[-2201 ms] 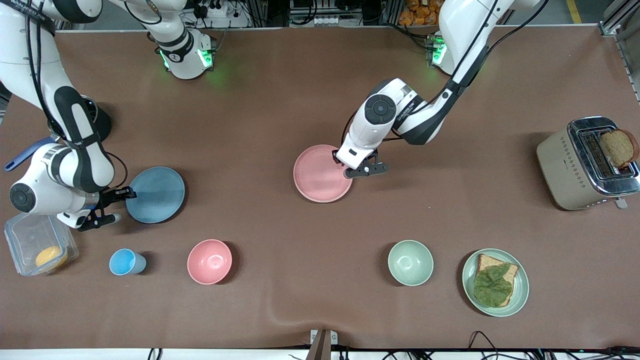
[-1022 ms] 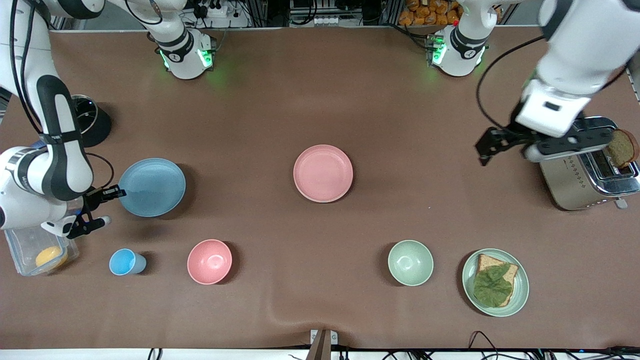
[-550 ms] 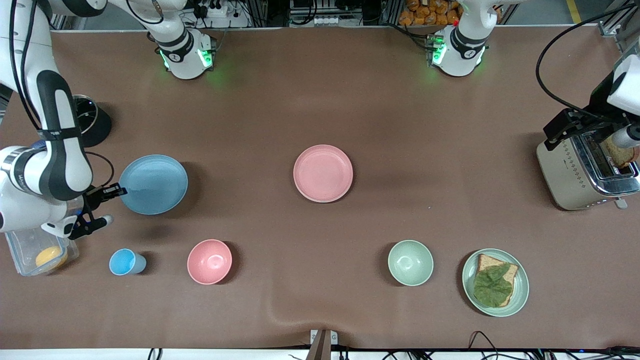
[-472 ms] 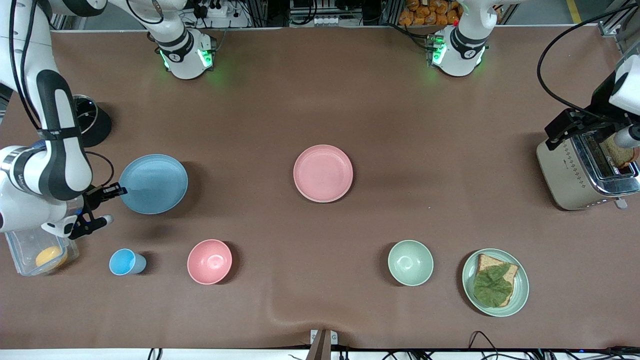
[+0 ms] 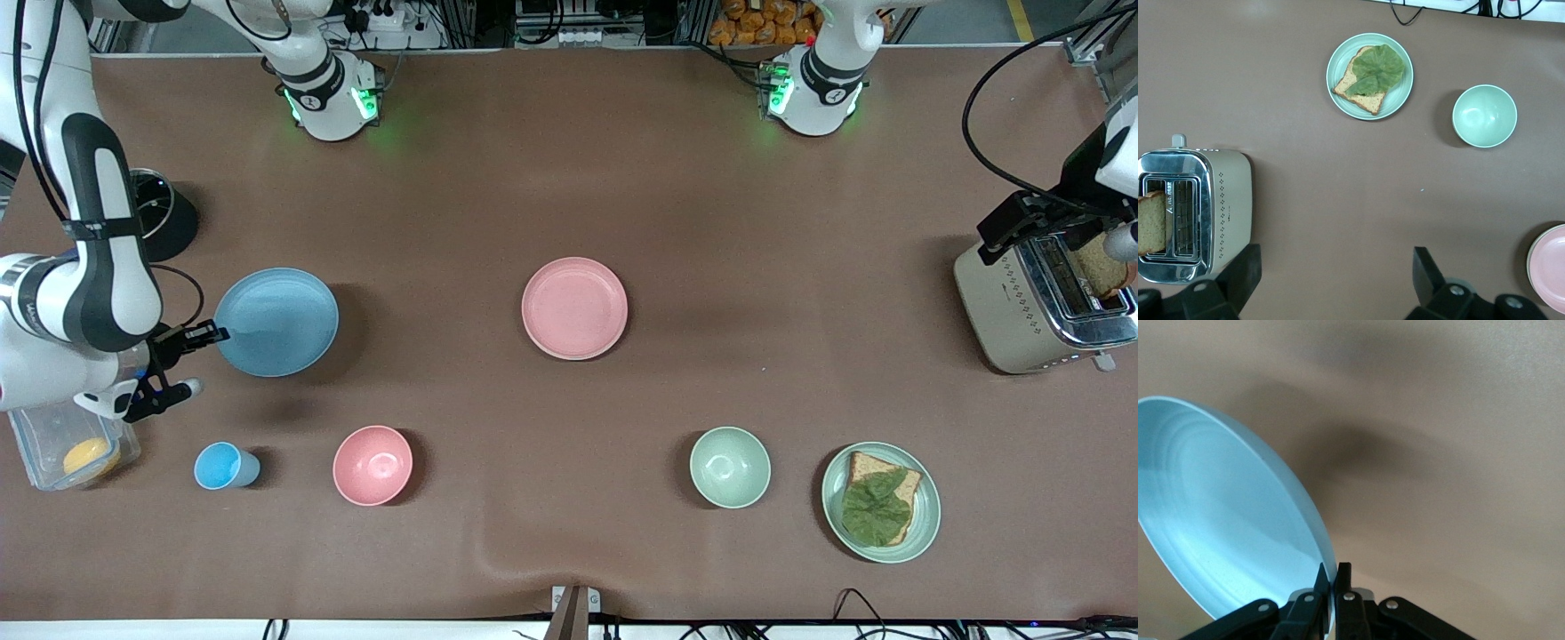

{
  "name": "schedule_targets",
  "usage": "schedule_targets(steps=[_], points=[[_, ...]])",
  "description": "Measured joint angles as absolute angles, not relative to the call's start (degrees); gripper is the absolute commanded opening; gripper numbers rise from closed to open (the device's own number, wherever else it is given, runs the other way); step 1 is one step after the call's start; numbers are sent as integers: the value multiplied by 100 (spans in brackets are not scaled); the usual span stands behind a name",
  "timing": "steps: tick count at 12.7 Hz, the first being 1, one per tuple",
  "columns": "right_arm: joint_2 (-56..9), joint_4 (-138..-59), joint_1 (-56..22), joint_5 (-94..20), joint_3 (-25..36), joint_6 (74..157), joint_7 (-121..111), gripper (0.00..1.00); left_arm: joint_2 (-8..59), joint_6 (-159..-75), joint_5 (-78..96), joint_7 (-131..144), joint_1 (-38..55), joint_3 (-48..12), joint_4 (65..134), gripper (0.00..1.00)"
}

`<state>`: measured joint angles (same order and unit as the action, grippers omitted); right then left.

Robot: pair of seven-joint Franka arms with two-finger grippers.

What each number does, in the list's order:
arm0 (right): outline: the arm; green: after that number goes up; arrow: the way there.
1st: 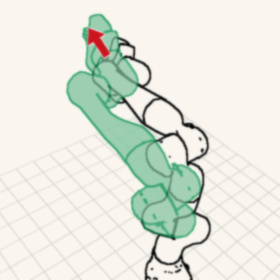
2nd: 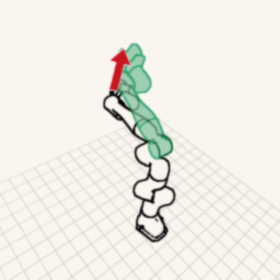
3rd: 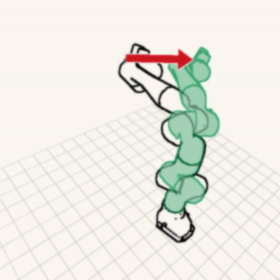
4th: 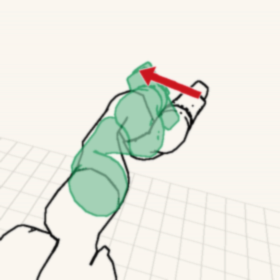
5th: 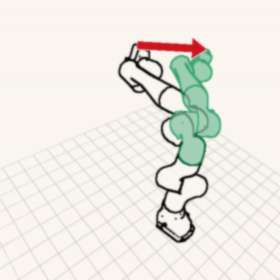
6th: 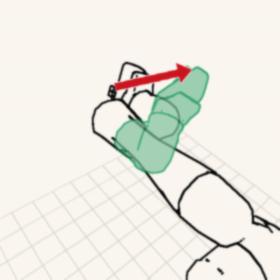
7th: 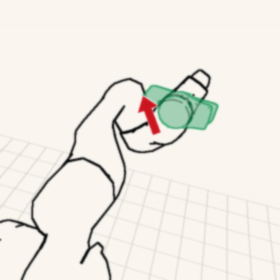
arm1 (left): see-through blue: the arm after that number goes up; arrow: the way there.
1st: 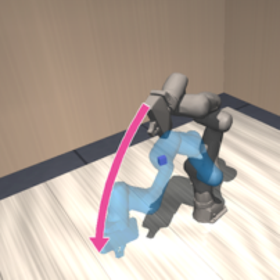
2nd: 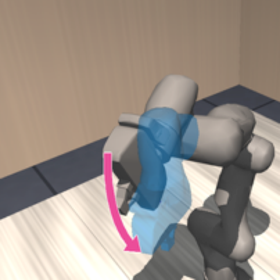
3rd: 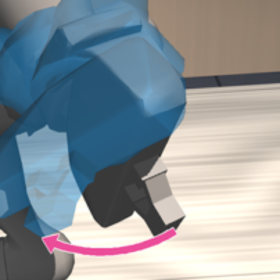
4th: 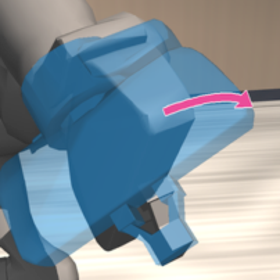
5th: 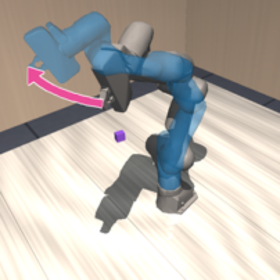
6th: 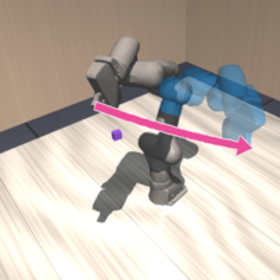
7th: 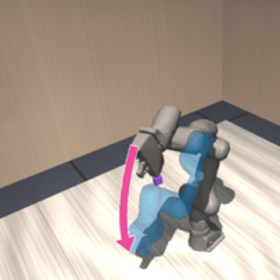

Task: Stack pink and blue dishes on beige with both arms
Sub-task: 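Grip the blue plate rim with the right gripper and lift it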

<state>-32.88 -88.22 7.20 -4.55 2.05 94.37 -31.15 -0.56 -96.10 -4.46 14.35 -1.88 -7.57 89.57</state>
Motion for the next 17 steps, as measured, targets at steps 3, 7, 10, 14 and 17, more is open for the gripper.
schedule_targets(steps=[3,7,10,14,17], points=[[-3288,-8821,705,-457,205,9432,-3105,0,-32,-9599,-446,1435,-128,-760,8960,100],[-3288,-8821,702,-458,205,9413,-3104,0,5,-9599,-446,1435,-60,-765,8960,100],[-3288,-8821,701,-460,205,9397,-3103,0,23,-9599,-446,1435,62,-780,8960,100],[-3288,-8821,701,-463,205,9394,-3101,0,23,-9599,-369,1435,60,-789,8958,100],[-3288,-8821,701,-464,205,9392,-3101,0,20,-9599,-104,1435,34,-787,8955,100]])
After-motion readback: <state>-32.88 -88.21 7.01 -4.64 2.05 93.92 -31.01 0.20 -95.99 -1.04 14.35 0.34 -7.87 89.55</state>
